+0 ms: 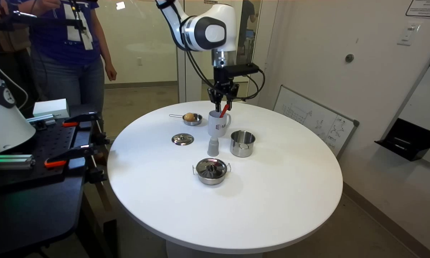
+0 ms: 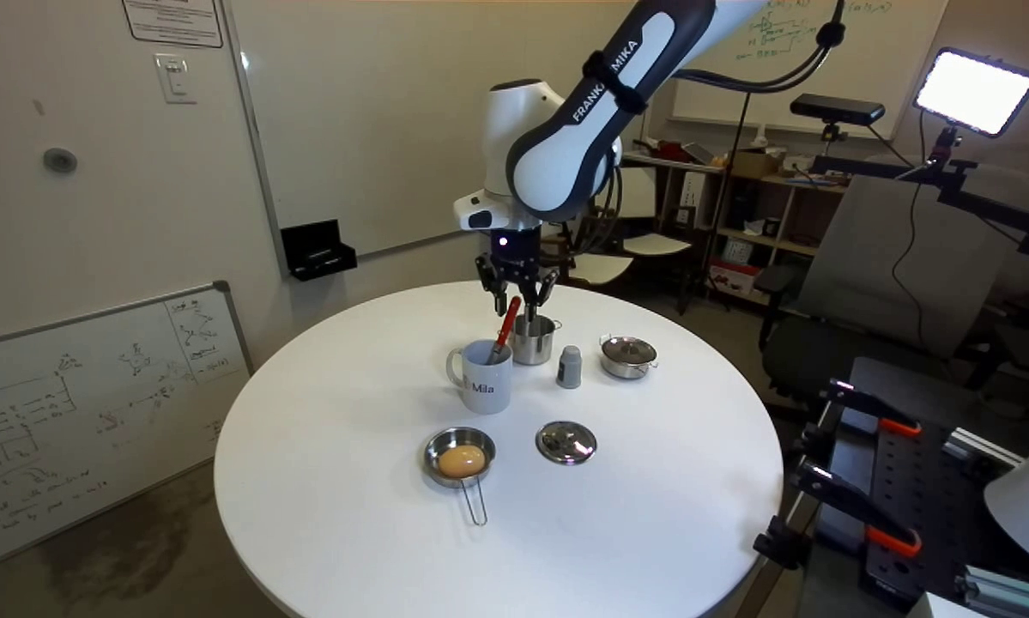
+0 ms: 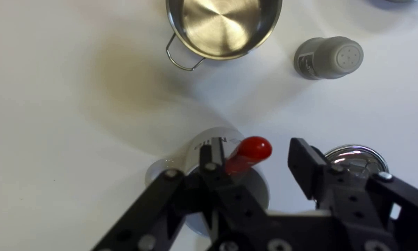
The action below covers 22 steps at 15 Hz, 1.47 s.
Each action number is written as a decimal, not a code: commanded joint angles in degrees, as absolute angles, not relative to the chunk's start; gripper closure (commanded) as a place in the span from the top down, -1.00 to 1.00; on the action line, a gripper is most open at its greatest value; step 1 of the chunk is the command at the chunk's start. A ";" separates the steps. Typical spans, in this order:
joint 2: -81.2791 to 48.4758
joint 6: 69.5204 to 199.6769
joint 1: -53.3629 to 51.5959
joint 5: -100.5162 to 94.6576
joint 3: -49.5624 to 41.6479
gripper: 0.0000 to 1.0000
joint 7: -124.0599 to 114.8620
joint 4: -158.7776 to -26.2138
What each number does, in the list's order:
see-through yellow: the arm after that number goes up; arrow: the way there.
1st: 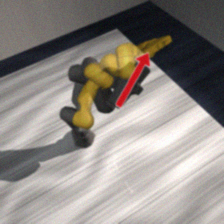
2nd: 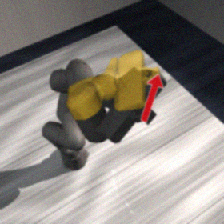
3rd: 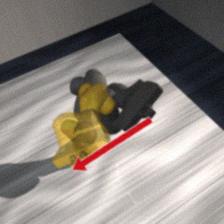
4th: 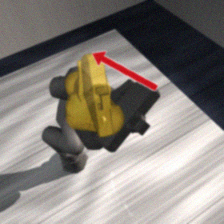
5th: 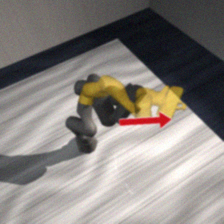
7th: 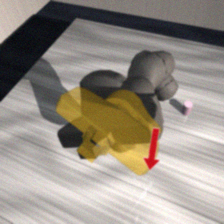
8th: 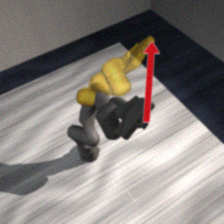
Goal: Remove the fork from the mug and put it on the table
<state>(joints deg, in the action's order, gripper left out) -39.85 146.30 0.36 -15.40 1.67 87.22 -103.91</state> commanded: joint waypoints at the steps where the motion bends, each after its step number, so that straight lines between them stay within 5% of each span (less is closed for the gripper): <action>1: -41.01 145.80 0.62 -16.83 1.84 -0.56 86.41 -101.95; 4: -40.94 145.57 0.51 -16.94 1.72 -0.98 86.28 -101.77; 22: -23.35 141.73 0.60 -22.87 0.13 -0.90 86.34 -109.68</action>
